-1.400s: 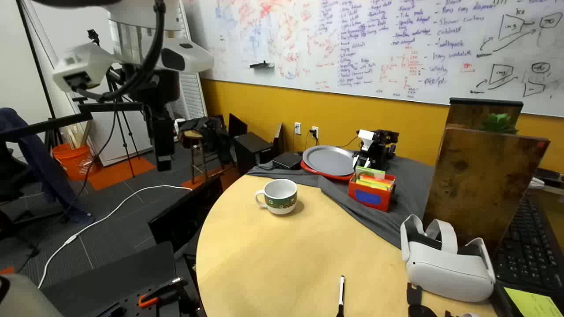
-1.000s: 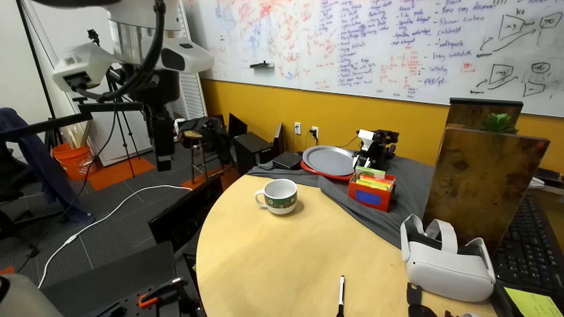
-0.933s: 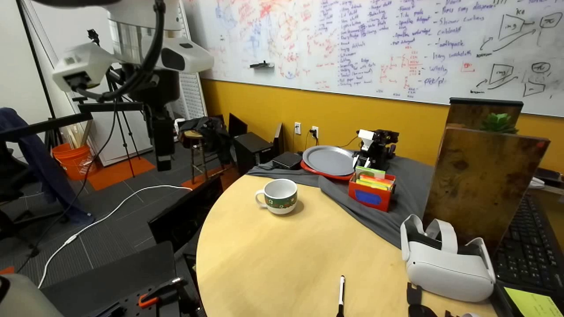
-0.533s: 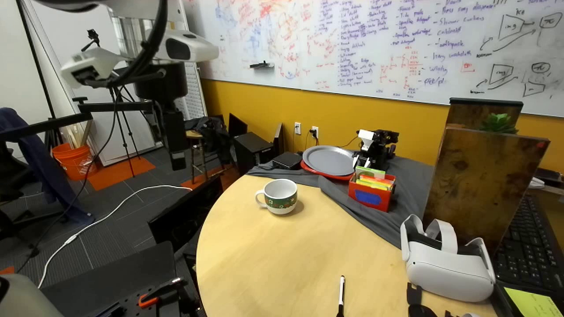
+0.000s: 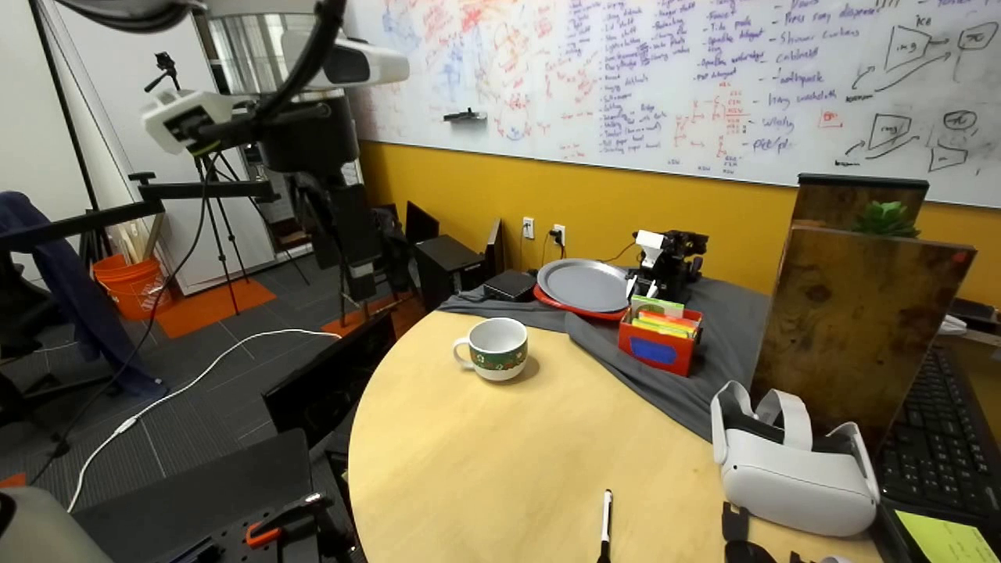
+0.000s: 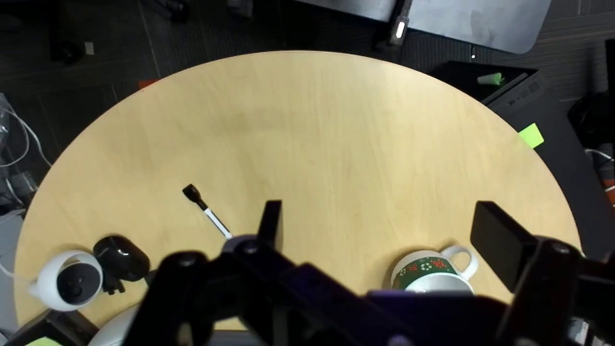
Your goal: Put the marker in the mug
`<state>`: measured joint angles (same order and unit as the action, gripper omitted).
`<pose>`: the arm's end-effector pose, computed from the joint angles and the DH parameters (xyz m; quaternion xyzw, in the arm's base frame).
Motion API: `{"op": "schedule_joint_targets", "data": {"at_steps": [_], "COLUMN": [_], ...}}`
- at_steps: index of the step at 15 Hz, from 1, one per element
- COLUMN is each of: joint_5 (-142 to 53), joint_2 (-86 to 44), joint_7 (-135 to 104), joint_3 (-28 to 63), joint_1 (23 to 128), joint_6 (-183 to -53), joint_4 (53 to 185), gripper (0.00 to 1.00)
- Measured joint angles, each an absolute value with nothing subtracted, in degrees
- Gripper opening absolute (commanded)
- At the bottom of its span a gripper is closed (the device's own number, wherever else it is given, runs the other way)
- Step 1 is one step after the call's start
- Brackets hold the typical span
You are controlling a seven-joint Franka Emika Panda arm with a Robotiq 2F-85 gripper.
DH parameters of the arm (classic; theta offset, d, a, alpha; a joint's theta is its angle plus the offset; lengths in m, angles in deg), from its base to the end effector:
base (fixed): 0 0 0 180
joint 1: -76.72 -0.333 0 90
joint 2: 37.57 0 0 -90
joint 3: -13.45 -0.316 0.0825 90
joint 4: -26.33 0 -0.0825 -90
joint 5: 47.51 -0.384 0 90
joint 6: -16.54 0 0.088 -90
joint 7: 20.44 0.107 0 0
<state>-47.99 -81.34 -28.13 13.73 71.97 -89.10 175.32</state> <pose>0.3209 0.0257 0.4907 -0.9944 -0.1055 -0.0038 0.0056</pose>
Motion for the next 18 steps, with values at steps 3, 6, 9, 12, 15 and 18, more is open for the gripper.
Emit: {"op": "schedule_joint_targets", "data": {"at_steps": [3, 6, 9, 12, 15, 18], "joint_5": [-44.4, -40.7, -38.2, -37.3, -37.3, -37.3], "joint_2": [-81.1, -80.3, -78.6, -76.3, -73.4, -70.5], "joint_7": [-33.0, -37.8, -42.1, -46.0, -49.5, -52.0], "joint_3": [16.3, 18.8, 21.3, 23.5, 25.5, 26.9], "joint_1": [72.4, 72.8, 72.9, 73.0, 73.1, 73.3], "joint_6": [-89.3, -90.5, -94.1, -98.6, -102.9, -106.2], "joint_4": [175.2, 175.2, 175.2, 175.4, 175.6, 175.6], "gripper": [1.00, 1.00, 1.00, 1.00, 1.00, 1.00]}}
